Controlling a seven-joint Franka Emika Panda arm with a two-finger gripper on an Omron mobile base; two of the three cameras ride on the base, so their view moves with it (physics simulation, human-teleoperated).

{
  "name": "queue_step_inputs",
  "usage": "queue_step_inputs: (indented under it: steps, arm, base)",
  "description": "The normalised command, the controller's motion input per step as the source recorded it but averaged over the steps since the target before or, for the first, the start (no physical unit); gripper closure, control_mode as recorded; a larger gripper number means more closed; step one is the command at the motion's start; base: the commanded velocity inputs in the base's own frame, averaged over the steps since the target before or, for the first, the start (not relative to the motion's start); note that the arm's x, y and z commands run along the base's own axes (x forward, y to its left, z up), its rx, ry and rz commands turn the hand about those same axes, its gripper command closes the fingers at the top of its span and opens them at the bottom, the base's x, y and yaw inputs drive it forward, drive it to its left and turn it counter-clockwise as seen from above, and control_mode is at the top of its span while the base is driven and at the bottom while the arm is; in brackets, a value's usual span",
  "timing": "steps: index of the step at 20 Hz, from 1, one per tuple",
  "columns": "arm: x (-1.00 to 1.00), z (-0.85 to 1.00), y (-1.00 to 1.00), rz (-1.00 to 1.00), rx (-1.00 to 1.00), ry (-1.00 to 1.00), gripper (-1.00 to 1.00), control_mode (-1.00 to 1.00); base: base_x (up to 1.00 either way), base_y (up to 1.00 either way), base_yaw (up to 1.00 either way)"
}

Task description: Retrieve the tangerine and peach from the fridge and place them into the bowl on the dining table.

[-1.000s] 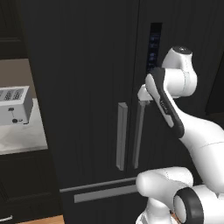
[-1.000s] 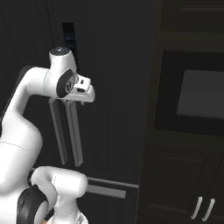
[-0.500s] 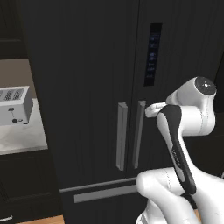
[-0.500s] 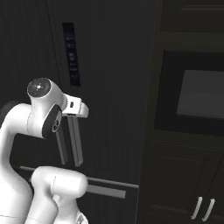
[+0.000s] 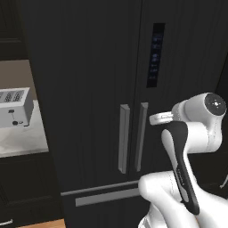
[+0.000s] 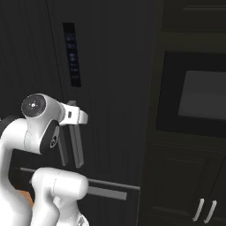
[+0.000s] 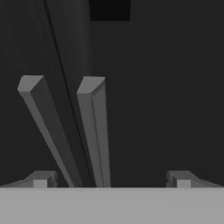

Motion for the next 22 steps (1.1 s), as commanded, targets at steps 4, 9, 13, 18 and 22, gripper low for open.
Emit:
queue_step_inputs:
  steps: [4,9,13,18,22]
  arm:
    - [0.0,0.0,0.0,0.0,0.0,0.0,-1.0,1.0]
    - [0.0,0.0,0.0,0.0,0.0,0.0,-1.0,1.0]
    - [0.0,0.0,0.0,0.0,0.0,0.0,-1.0,1.0]
    - [0.0,0.0,0.0,0.0,0.0,0.0,-1.0,1.0]
    - [0.0,0.0,0.0,0.0,0.0,0.0,-1.0,1.0]
  base:
    - [0.0,0.0,0.0]
    - [-0.31,0.01,0.0]
    - [-0.49,0.19,0.0]
    - [-0.53,0.35,0.0]
    - [-0.45,0.46,0.0]
